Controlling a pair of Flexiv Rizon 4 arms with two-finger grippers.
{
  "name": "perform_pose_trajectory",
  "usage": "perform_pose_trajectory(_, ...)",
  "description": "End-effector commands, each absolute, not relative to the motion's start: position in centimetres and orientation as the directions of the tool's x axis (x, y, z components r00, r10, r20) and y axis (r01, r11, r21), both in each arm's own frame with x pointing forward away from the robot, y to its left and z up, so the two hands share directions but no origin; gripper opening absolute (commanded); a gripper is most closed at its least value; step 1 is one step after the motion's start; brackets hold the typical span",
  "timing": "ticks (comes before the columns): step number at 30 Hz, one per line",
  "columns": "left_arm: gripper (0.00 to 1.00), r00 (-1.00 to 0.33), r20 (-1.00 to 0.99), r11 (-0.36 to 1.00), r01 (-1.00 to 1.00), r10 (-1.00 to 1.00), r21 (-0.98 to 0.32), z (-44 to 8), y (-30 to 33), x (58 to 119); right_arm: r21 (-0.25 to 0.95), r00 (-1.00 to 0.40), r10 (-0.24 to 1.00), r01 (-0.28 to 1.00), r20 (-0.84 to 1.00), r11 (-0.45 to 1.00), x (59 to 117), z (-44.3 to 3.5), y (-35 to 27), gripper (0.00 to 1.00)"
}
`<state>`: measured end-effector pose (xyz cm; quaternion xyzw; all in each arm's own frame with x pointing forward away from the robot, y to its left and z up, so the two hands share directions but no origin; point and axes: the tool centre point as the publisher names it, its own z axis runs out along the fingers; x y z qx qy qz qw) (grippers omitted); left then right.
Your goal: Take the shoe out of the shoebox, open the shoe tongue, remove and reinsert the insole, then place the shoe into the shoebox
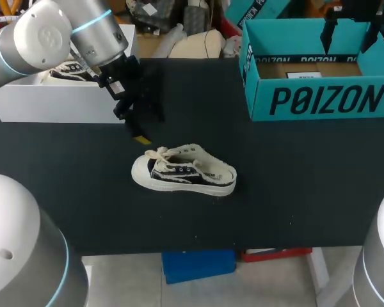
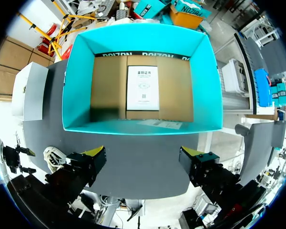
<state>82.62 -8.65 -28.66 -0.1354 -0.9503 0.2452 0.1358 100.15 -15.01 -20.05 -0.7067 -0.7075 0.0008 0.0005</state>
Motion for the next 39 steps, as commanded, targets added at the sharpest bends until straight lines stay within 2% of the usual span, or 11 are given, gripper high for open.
perform_pose_trajectory(1,1.0,-0.927,0.189,0.842,0.192,0.324,-0.503,-28.8,-8.7,82.6,-0.002,-0.001,1.0,1.0,0.0,0.001,100.1,-20.0,-15.0,1.0)
perform_pose_trajectory(8,1.0,-0.945,0.142,0.845,0.188,0.295,-0.502,-28.8,-8.4,82.0,-0.002,-0.001,1.0,1.0,0.0,0.001,100.1,-20.0,-15.0,1.0)
perform_pose_trajectory(16,1.0,-0.977,0.008,0.767,0.163,0.215,-0.621,-28.6,-6.1,80.5,-0.002,-0.001,1.0,1.0,0.0,0.001,100.1,-20.0,-15.0,1.0)
perform_pose_trajectory(25,1.0,-0.985,-0.005,0.755,0.136,0.173,-0.642,-31.1,-3.0,79.6,-0.002,-0.001,1.0,1.0,0.0,0.001,100.1,-20.0,-15.0,1.0)
perform_pose_trajectory(31,1.0,-0.983,-0.091,0.725,0.178,0.158,-0.665,-31.2,-2.2,79.6,-0.002,-0.001,1.0,1.0,0.0,0.001,100.1,-20.0,-15.0,1.0)
perform_pose_trajectory(39,1.0,-0.984,-0.063,0.7,0.164,0.168,-0.695,-32.9,-1.9,80.1,-0.002,-0.001,1.0,1.0,0.0,0.001,100.1,-20.0,-15.0,1.0)
